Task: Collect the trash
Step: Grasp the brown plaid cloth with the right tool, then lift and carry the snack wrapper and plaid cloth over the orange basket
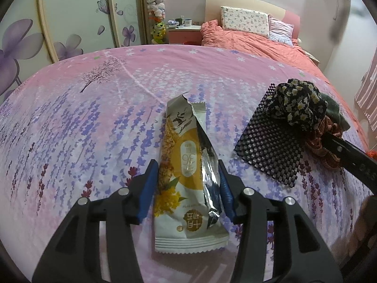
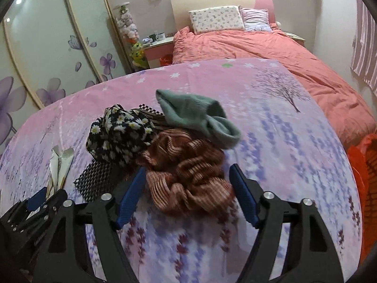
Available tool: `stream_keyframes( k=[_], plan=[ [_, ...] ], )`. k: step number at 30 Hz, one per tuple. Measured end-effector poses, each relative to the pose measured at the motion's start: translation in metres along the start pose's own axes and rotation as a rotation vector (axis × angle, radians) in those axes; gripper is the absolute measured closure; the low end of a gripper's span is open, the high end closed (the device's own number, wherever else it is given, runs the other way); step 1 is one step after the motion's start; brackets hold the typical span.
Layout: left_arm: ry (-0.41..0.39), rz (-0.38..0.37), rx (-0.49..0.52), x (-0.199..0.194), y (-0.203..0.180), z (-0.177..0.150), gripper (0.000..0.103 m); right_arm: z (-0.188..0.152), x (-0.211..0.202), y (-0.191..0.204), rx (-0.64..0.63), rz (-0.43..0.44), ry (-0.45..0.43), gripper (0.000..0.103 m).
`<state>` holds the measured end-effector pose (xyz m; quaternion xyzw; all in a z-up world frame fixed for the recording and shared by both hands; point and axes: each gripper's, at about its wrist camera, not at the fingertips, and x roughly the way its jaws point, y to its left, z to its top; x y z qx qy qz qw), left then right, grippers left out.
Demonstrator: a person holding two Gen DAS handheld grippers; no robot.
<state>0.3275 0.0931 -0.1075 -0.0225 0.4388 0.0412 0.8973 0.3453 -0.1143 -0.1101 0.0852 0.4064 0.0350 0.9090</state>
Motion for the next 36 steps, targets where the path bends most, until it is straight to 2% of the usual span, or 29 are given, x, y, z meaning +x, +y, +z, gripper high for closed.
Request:
stream_keyframes(
  k=[3, 5, 7, 9, 10, 19, 21, 23, 25, 29, 36],
  plan=[
    [0.000, 0.002, 0.001, 0.000, 0.000, 0.000, 0.055, -0.003, 0.003, 0.002, -0.010, 0.006, 0.022, 0.022],
    [0.000, 0.001, 0.000, 0.000, 0.000, 0.000, 0.055, -0.004, 0.005, 0.004, -0.024, -0.008, 0.043, 0.026],
    [0.000, 0.001, 0.000, 0.000, 0.000, 0.000, 0.055, -0.005, 0.003, 0.006, -0.053, -0.031, 0.042, 0.056],
    [0.001, 0.001, 0.000, 0.000, 0.000, 0.000, 0.055, -0.010, -0.002, 0.005, -0.087, -0.030, 0.043, 0.068],
    [0.001, 0.001, 0.000, 0.000, 0.000, 0.000, 0.055, -0.014, -0.007, 0.002, -0.089, -0.035, 0.042, 0.070],
    [0.002, -0.010, 0.002, 0.001, -0.001, 0.000, 0.052, -0.058, -0.056, -0.046, -0.077, -0.158, 0.032, 0.070],
    [-0.001, -0.029, 0.004, 0.000, -0.001, -0.001, 0.051, -0.063, -0.059, -0.053, -0.051, -0.152, 0.031, 0.069],
    [-0.009, -0.095, 0.005, -0.002, 0.003, -0.002, 0.051, -0.061, -0.058, -0.056, -0.018, -0.135, 0.033, 0.068],
    [-0.007, -0.118, 0.044, -0.003, 0.007, -0.004, 0.056, -0.060, -0.056, -0.058, -0.013, -0.134, 0.034, 0.067],
    [-0.001, -0.089, 0.122, -0.006, 0.014, -0.009, 0.056, -0.060, -0.056, -0.060, -0.020, -0.149, 0.035, 0.066],
    [-0.001, -0.108, 0.097, -0.006, 0.020, -0.011, 0.056, -0.062, -0.058, -0.067, -0.014, -0.141, 0.034, 0.066]
  ],
)
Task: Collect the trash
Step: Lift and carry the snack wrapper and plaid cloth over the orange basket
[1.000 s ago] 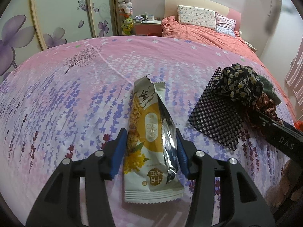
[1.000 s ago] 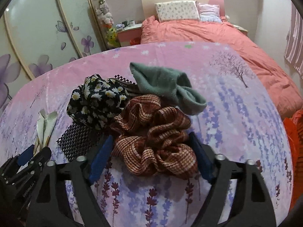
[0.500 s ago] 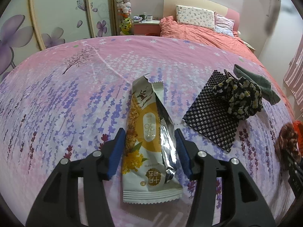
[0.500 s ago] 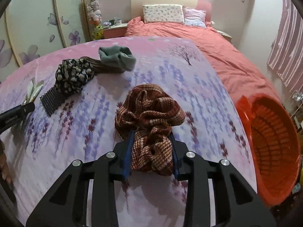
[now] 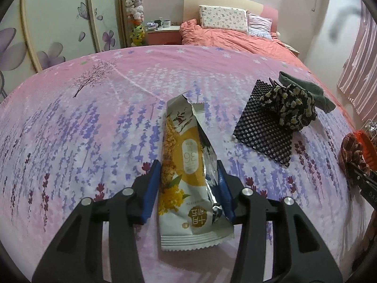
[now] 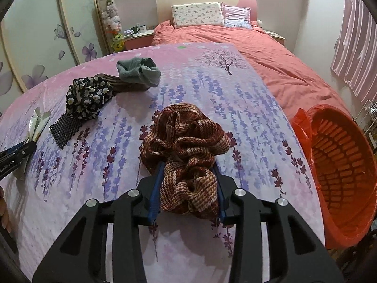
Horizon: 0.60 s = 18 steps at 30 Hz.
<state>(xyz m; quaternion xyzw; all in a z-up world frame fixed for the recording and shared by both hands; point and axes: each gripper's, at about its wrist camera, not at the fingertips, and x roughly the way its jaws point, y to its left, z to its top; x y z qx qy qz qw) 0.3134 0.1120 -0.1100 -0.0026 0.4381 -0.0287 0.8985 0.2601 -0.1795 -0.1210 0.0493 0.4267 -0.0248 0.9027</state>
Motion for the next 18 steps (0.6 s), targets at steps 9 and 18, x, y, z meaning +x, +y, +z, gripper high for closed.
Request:
stream_keyframes(
  k=[9, 18],
  plan=[
    [0.005, 0.023, 0.019, 0.0016, -0.0030, -0.0008, 0.055, 0.0001, 0.0005, -0.0018, 0.002, 0.004, 0.000, 0.063],
    [0.006, 0.022, 0.020, 0.0023, -0.0057, -0.0006, 0.055, 0.0000, 0.0004, -0.0023, 0.003, 0.006, 0.000, 0.063]
  ],
)
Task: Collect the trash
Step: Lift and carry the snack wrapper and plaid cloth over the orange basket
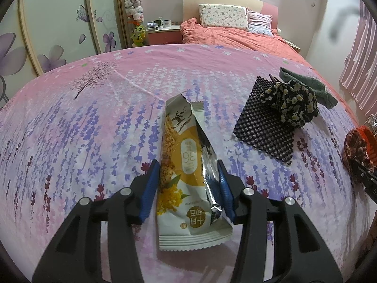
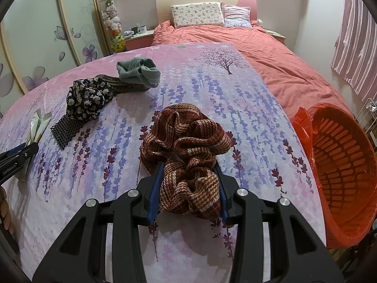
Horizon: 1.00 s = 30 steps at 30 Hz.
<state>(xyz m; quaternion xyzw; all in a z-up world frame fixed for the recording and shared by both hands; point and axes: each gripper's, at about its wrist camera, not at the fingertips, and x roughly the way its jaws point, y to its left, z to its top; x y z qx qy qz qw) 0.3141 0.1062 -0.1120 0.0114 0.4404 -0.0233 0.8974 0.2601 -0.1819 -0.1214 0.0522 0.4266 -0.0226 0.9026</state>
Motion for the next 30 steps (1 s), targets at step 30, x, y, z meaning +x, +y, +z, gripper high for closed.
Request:
stream_keyframes(
  k=[30],
  plan=[
    [-0.172, -0.189, 0.049, -0.124, -0.084, 0.012, 0.067, 0.006, -0.112, -0.047, 0.091, 0.101, -0.202, 0.074]
  ],
)
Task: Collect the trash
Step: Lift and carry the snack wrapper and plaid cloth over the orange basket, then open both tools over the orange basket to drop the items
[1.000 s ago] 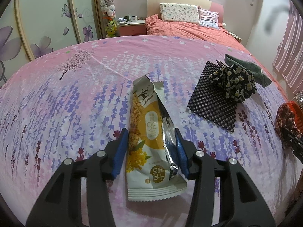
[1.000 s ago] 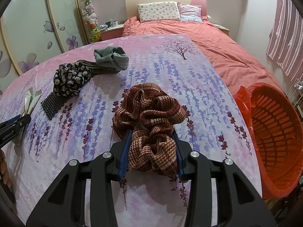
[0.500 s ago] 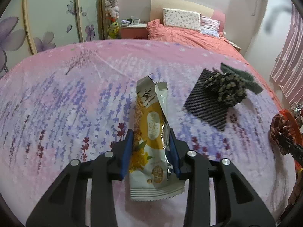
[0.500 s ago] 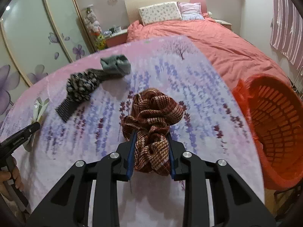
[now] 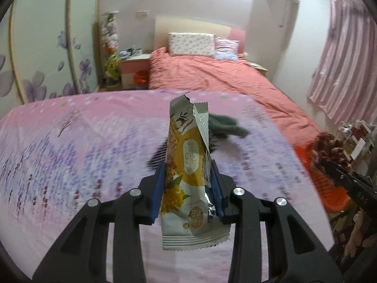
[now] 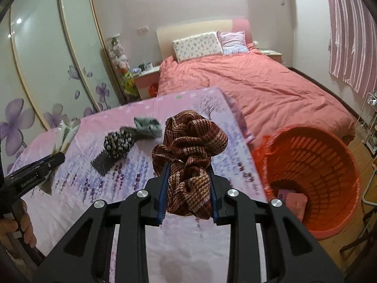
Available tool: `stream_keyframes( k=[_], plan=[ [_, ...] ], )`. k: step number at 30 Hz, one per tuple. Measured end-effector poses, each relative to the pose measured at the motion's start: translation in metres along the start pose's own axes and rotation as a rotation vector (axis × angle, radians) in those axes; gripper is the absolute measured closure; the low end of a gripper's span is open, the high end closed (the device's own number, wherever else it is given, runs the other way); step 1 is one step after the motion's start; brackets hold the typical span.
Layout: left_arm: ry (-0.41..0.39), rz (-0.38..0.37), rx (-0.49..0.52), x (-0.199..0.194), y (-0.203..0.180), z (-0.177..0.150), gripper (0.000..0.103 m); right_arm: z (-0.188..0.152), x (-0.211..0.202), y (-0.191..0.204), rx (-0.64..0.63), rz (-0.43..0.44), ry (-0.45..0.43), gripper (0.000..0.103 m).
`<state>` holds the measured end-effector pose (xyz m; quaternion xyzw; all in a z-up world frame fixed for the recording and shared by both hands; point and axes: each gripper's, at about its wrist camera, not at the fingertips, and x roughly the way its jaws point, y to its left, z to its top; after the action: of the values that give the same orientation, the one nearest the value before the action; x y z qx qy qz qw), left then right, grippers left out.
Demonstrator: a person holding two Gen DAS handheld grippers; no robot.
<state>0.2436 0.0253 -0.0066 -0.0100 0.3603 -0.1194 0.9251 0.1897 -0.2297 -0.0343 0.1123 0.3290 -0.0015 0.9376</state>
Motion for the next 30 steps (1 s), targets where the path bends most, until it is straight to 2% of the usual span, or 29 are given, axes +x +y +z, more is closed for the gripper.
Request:
stream_keyframes(
  k=[10, 18, 25, 30],
  plan=[
    [-0.019, -0.140, 0.090, -0.010, -0.090, 0.011, 0.067, 0.005, -0.036, -0.042, 0.045, -0.037, -0.081, 0.074],
    [-0.020, -0.311, 0.161, -0.006, -0.169, 0.011, 0.067, 0.014, -0.052, -0.092, 0.110, -0.103, -0.160, 0.074],
    [0.014, -0.442, 0.247, 0.024, -0.250, 0.008, 0.066, 0.013, -0.048, -0.141, 0.212, -0.149, -0.188, 0.074],
    [0.069, -0.488, 0.287, 0.062, -0.295, 0.004, 0.064, 0.011, -0.032, -0.178, 0.281, -0.178, -0.175, 0.074]
  ],
)
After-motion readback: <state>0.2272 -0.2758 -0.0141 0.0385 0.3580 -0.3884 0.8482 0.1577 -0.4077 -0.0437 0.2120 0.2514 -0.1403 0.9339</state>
